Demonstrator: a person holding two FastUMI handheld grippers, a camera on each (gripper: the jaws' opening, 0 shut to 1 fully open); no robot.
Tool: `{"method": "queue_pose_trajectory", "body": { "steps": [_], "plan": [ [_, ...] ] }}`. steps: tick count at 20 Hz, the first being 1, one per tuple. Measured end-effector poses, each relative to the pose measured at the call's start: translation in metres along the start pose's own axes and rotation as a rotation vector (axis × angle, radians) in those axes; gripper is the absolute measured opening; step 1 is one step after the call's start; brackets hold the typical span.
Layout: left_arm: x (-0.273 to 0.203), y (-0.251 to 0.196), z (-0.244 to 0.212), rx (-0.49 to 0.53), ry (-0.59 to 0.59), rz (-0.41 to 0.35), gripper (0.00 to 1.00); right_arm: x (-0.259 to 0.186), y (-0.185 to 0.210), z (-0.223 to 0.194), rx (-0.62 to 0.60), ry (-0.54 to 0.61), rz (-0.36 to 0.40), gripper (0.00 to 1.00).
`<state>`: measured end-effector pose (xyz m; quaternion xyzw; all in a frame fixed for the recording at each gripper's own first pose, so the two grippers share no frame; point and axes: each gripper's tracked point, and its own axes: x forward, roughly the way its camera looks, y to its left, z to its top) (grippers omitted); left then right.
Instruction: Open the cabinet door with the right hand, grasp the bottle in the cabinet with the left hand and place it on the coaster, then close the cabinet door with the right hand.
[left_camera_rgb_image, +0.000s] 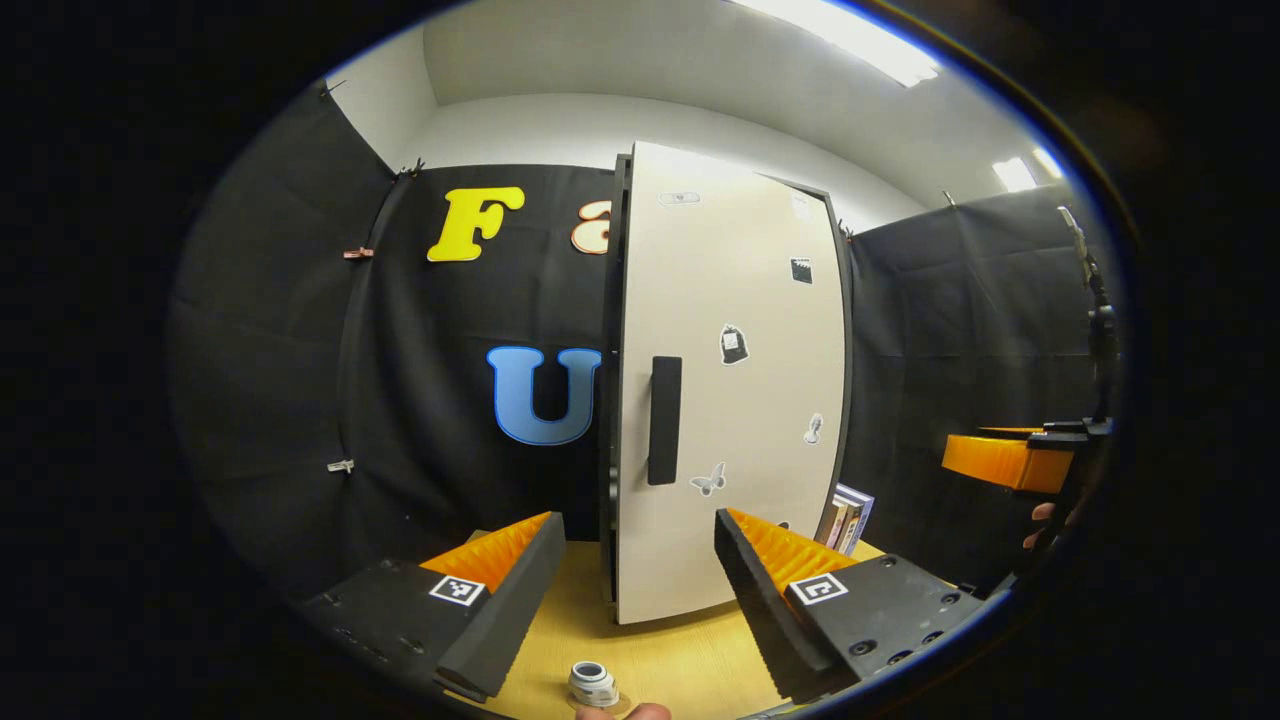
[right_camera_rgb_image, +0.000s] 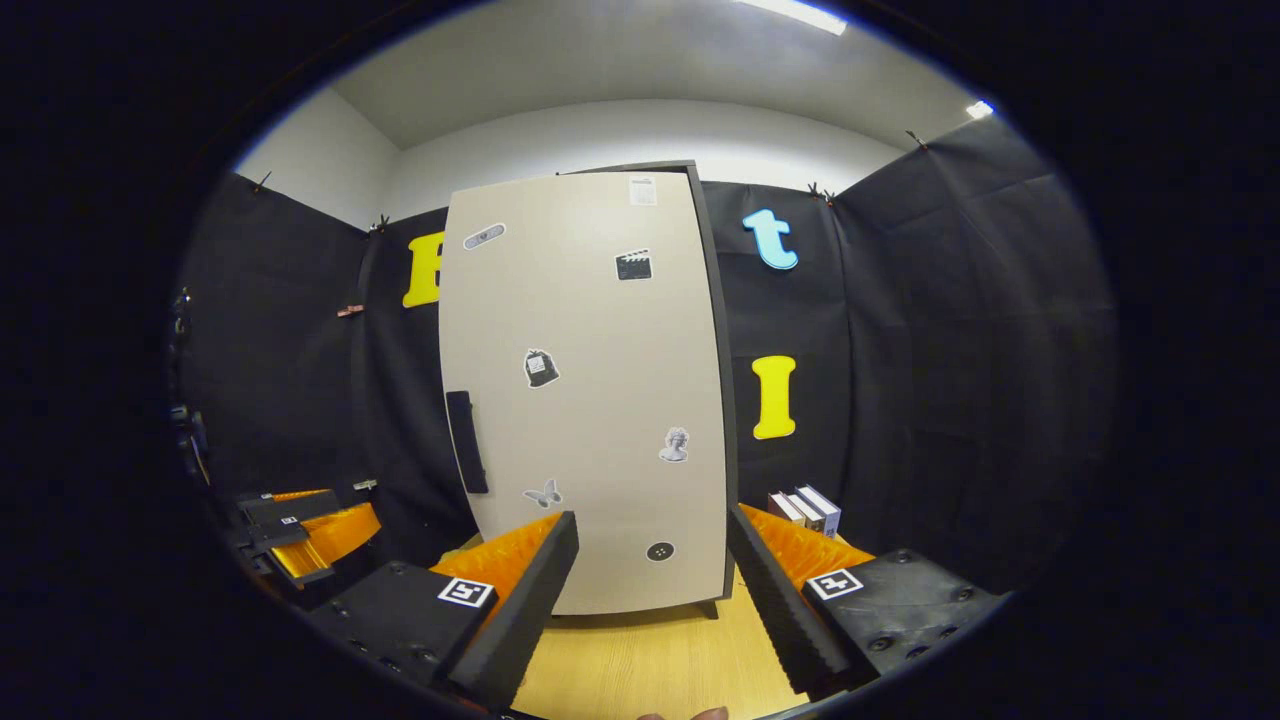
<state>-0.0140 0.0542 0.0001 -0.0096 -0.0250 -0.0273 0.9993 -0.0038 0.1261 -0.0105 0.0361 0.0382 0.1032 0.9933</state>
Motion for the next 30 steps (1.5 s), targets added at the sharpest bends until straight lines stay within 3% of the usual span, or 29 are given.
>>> {"method": "queue_pose_trajectory", "body": {
  "steps": [14,30],
  "plan": [
    [0.002,-0.031,0.019,0.013,-0.018,-0.007,0.95,0.002,-0.022,0.015,0.016,-0.024,0.019,0.98],
    [0.018,-0.041,0.033,0.012,-0.039,0.084,0.95,0.019,-0.033,0.023,-0.007,-0.035,0.095,0.98]
  ]
}}
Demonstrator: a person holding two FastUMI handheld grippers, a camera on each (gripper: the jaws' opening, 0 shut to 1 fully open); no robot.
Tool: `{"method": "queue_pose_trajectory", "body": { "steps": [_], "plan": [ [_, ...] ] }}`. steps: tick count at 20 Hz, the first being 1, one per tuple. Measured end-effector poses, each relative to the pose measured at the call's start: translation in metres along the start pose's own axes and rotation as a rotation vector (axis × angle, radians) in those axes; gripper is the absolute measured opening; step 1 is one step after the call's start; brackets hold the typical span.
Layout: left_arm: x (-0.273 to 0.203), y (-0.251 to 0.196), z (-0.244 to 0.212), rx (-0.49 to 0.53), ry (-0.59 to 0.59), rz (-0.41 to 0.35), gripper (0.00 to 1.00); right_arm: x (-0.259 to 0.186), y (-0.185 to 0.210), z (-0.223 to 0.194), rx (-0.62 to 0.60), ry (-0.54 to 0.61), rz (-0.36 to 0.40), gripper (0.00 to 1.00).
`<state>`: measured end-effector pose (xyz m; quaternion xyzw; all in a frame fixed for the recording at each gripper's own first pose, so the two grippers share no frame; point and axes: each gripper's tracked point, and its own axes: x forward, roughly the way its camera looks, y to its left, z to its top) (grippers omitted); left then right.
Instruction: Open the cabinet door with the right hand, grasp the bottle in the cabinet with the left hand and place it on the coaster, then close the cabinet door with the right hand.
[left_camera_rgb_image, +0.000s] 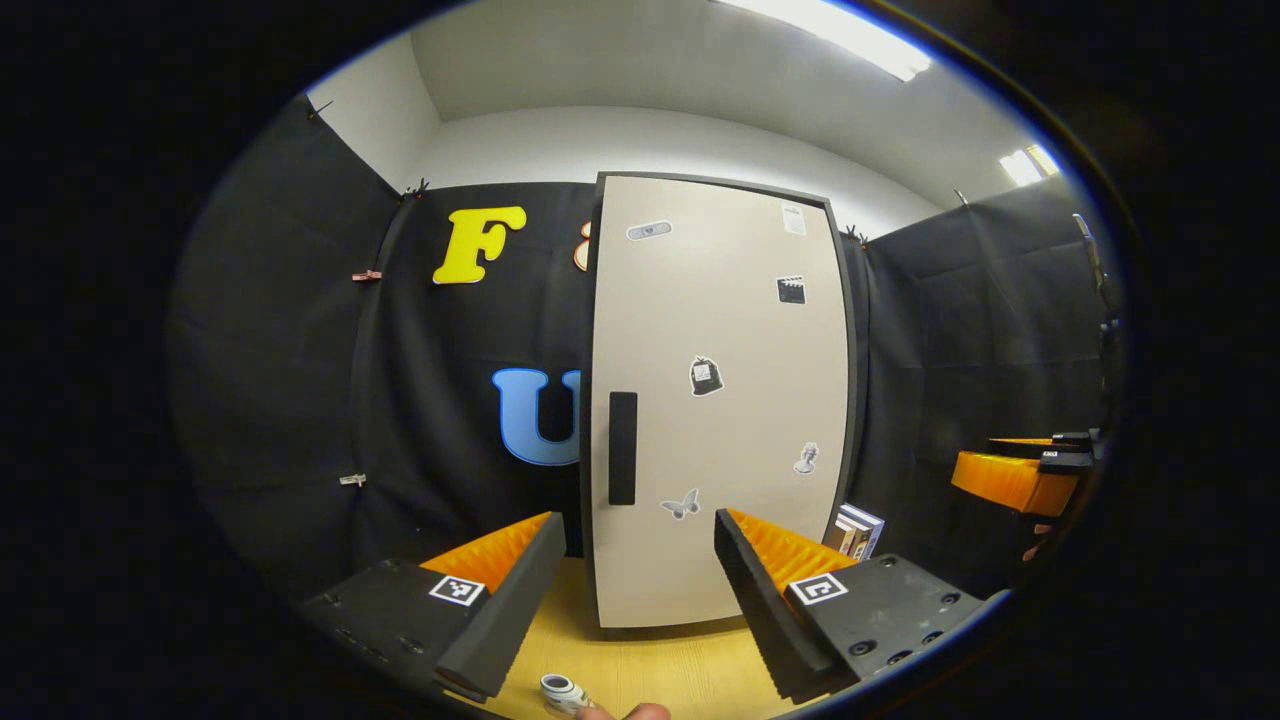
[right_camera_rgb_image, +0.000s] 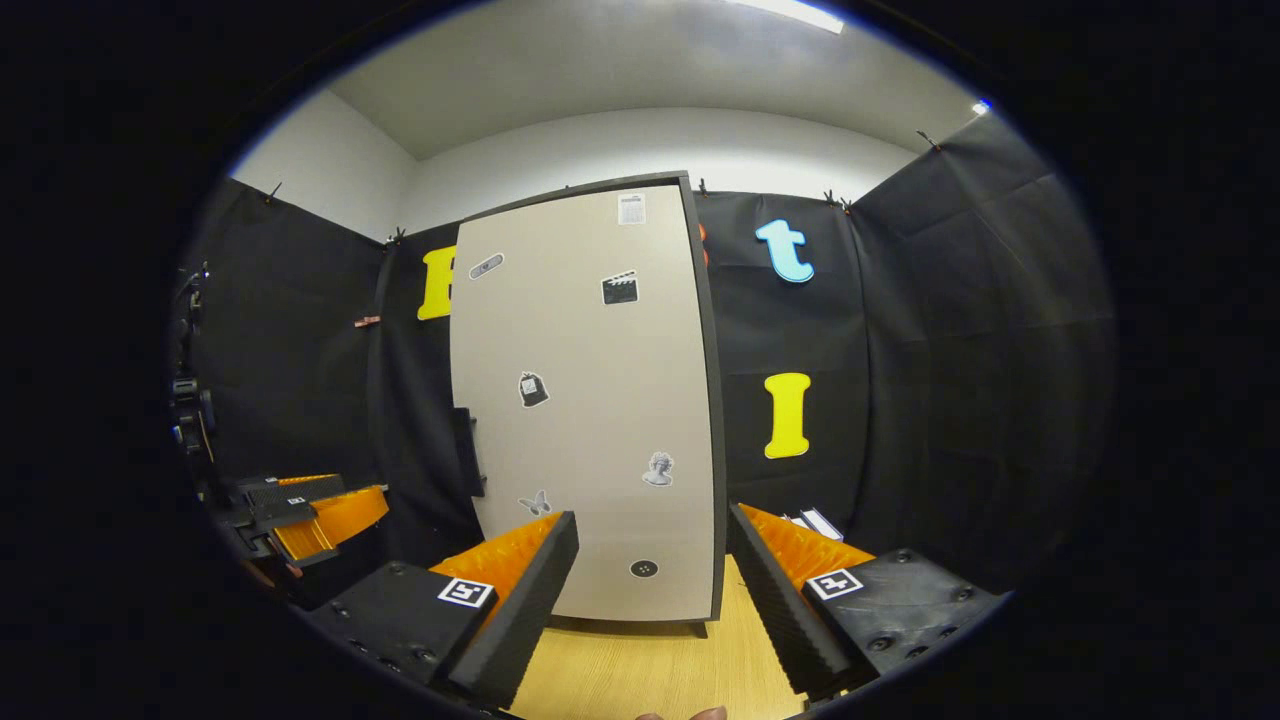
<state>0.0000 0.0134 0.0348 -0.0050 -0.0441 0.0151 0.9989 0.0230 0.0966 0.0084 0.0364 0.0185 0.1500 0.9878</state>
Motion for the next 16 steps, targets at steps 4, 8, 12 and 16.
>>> {"method": "queue_pose_trajectory", "body": {
  "steps": [4,8,12,16],
  "plan": [
    [0.003,-0.003,0.001,0.018,-0.001,0.014,0.95,0.0,-0.003,-0.002,0.0,0.0,0.015,0.98],
    [0.006,-0.011,0.001,0.021,-0.003,0.014,0.94,0.002,-0.006,-0.004,-0.005,0.004,0.027,0.97],
    [0.011,-0.018,-0.001,0.017,-0.002,0.007,0.95,0.005,-0.008,-0.006,-0.014,0.004,0.032,0.98],
    [0.015,-0.022,-0.002,0.019,-0.006,0.004,0.95,0.006,-0.014,-0.008,-0.011,0.005,0.025,0.97]
  ]
}}
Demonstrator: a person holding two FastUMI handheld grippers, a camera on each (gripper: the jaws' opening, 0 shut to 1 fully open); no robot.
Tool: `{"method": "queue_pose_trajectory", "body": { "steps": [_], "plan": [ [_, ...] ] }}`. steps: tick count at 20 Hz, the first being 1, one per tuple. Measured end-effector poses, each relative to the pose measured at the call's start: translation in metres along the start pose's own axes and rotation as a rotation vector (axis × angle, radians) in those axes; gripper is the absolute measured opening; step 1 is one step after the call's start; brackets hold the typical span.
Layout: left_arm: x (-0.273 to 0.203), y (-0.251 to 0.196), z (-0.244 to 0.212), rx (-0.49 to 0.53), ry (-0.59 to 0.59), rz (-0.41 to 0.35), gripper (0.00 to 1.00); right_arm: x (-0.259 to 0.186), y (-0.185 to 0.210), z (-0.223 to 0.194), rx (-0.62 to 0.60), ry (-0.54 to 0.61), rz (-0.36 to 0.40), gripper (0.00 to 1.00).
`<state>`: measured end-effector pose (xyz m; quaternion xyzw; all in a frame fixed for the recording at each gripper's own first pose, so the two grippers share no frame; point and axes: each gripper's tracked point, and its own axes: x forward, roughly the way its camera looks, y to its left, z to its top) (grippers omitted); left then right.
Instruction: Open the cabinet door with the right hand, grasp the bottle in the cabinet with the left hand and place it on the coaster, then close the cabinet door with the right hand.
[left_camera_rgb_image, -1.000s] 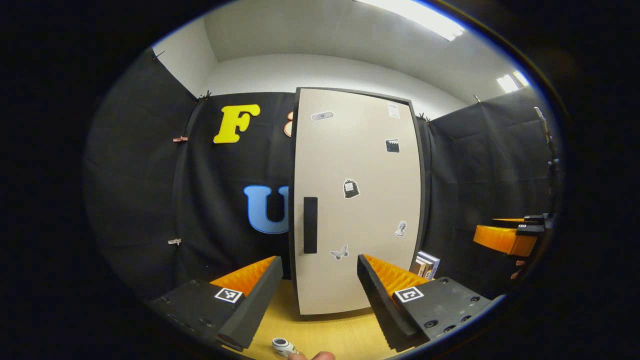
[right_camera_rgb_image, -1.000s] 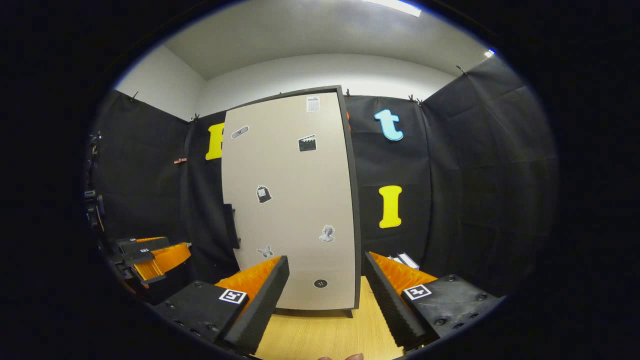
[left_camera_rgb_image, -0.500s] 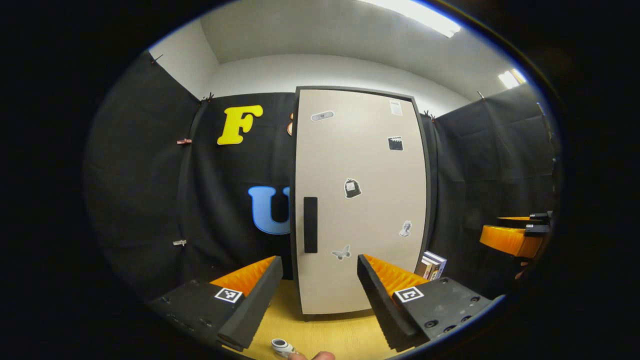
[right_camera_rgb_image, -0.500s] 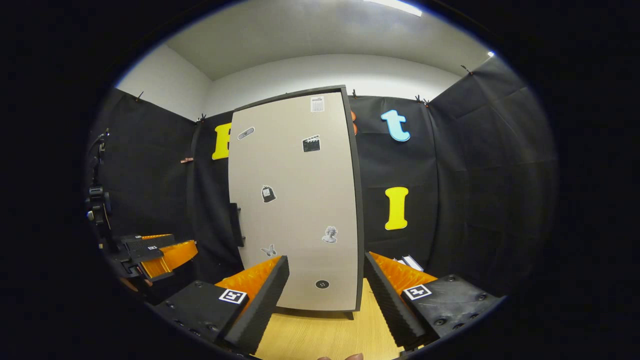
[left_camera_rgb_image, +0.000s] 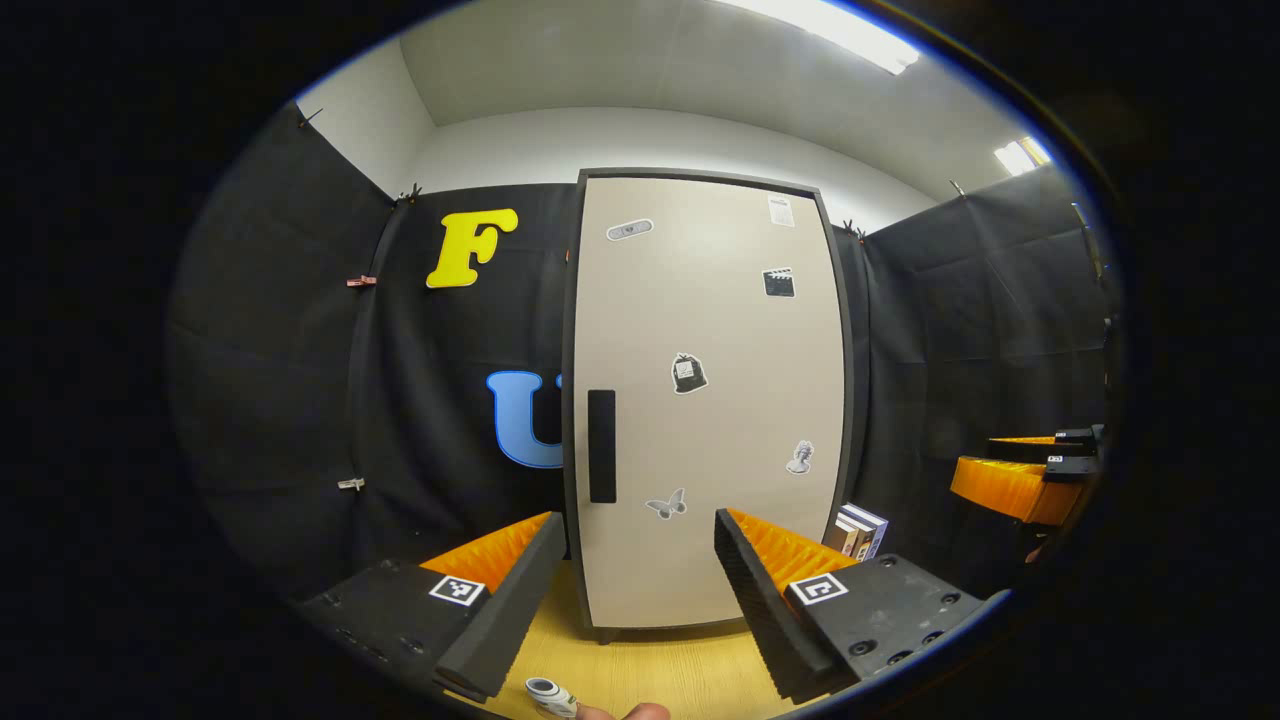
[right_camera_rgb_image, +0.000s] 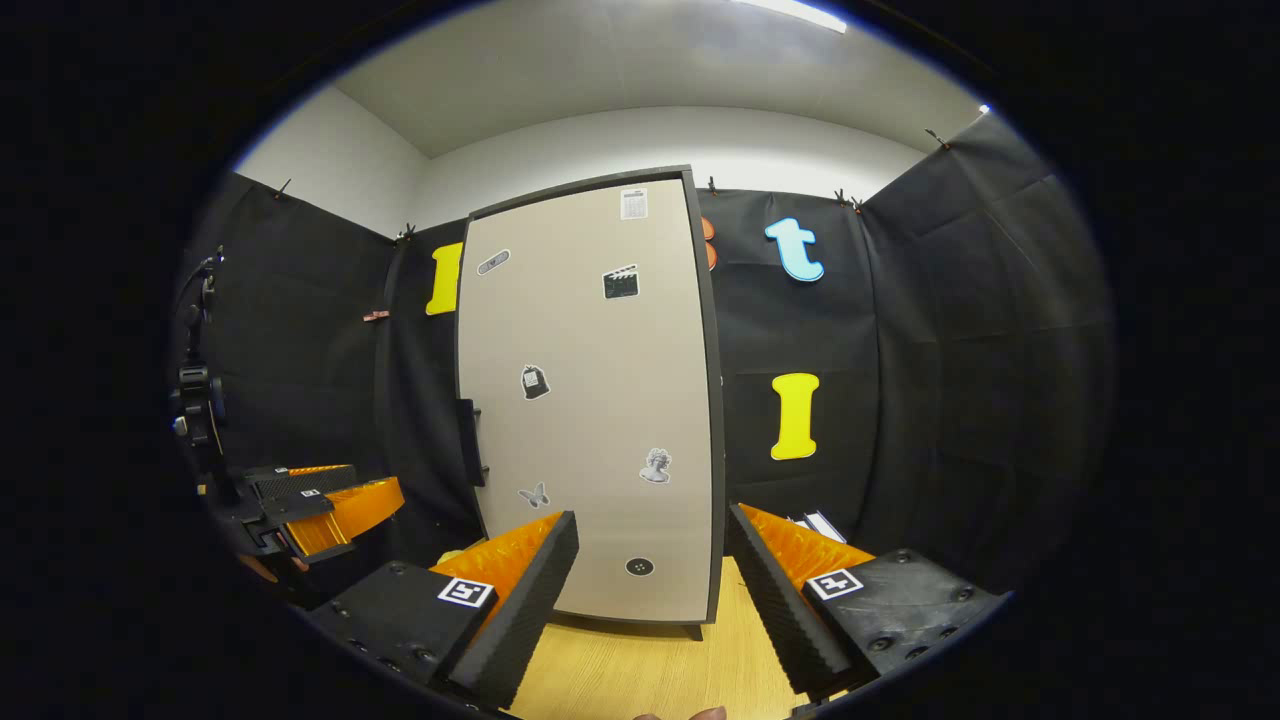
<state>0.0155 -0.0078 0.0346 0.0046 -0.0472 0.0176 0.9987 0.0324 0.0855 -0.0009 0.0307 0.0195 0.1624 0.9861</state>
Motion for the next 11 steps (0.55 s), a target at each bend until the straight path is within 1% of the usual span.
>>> {"method": "queue_pose_trajectory", "body": {
  "steps": [6,7,8,11],
  "plan": [
    [0.007,-0.007,0.002,0.0,-0.006,-0.011,0.94,0.005,-0.005,0.001,-0.006,-0.005,-0.008,0.98],
    [0.009,-0.007,0.002,-0.001,-0.005,-0.014,0.92,0.006,-0.005,0.0,-0.01,-0.002,-0.008,0.98],
    [0.01,-0.008,0.002,-0.001,-0.004,-0.017,0.95,0.006,-0.005,-0.002,-0.013,-0.002,-0.007,0.97],
    [0.011,-0.01,-0.002,-0.004,-0.002,-0.018,0.95,0.008,-0.005,-0.004,-0.022,0.0,-0.008,0.98]
  ]
}}
